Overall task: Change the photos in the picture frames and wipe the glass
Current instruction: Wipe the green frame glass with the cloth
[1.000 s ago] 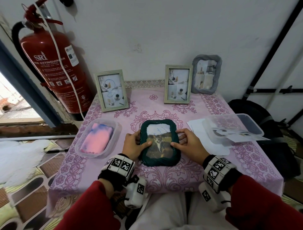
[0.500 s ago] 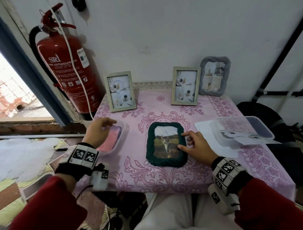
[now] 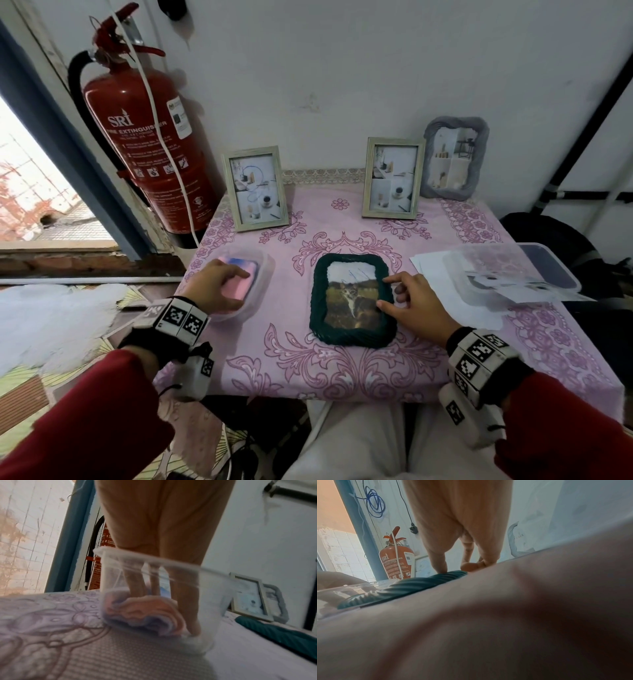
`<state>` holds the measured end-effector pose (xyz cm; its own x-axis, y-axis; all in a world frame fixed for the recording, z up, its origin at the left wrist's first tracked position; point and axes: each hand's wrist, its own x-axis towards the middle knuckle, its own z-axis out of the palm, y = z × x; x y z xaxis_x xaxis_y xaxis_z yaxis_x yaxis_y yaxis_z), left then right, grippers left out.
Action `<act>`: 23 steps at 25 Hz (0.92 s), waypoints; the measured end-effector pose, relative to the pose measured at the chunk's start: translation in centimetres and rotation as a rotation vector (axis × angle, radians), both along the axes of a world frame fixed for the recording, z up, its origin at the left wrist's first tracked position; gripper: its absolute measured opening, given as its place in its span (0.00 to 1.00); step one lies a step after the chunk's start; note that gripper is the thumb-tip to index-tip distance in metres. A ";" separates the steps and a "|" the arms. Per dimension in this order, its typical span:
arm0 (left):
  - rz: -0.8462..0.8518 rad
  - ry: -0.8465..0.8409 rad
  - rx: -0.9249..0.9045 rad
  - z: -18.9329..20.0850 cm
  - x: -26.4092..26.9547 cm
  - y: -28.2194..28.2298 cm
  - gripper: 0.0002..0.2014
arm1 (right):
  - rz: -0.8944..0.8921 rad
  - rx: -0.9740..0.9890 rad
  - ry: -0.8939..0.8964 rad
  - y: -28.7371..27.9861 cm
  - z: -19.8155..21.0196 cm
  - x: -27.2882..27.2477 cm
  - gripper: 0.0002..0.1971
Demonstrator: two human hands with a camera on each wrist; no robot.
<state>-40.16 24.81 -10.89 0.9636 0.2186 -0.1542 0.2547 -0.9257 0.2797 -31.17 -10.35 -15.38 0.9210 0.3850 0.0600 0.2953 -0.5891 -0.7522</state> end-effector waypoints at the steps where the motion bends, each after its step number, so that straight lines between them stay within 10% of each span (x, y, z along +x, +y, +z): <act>1: 0.003 -0.004 0.000 0.0 -0.1 0.0 0.28 | 0.001 0.001 0.001 0.0 0.0 -0.1 0.22; 14: 0.165 -0.326 -0.279 4.1 -1.2 -1.0 0.14 | -0.002 0.001 0.009 0.1 0.1 -0.4 0.21; 23: -0.052 -0.589 -0.233 6.7 2.6 -9.5 0.19 | -0.008 0.004 0.006 0.3 0.2 -0.6 0.21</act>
<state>-37.56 15.28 -4.23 0.9097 0.1941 0.3672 -0.0468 -0.8305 0.5550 -31.74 -10.10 -15.20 0.9243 0.3776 0.0559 0.2862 -0.5884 -0.7562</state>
